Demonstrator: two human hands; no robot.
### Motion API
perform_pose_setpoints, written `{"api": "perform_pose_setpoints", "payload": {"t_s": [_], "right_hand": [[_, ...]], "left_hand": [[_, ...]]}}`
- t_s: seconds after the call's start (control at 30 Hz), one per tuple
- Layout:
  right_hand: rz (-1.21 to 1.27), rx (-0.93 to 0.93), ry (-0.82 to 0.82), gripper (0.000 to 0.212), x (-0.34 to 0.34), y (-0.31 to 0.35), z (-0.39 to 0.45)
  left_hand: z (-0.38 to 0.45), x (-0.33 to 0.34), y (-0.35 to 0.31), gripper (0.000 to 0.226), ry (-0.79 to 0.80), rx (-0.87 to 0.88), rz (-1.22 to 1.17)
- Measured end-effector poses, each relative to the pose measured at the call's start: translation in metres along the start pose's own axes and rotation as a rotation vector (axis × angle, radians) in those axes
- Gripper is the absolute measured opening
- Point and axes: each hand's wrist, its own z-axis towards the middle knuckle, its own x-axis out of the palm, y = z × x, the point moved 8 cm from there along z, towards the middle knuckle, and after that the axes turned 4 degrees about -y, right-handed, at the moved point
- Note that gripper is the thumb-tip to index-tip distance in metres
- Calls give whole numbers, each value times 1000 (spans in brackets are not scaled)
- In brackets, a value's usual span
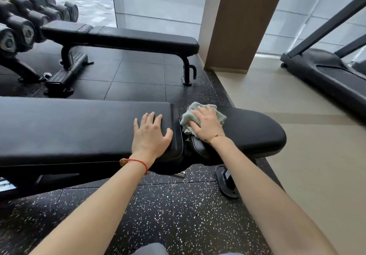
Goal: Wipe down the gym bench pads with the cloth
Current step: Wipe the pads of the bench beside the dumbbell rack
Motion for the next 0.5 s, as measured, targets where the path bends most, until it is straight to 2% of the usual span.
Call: {"api": "perform_pose_setpoints", "payload": {"t_s": [0.1,0.23,0.3,0.37,0.5], "right_hand": [[92,-183,51,45,-6,13,-40],[272,-172,84,48,-43,-41,-77],[233,-97,63,48,-51,-78,-60],[158,-65,74,46,-44,-87,-23],[128,-153,131,47,-11,-45,14]], "left_hand": [[-2,0,0,61,-11,-8,1],[-2,1,1,60,14,-29,41],[-2,3,-1,60,31,-67,57],[-2,8,-6,58,47,-132,63],[-6,9,-12,56,-28,-191,64]]}}
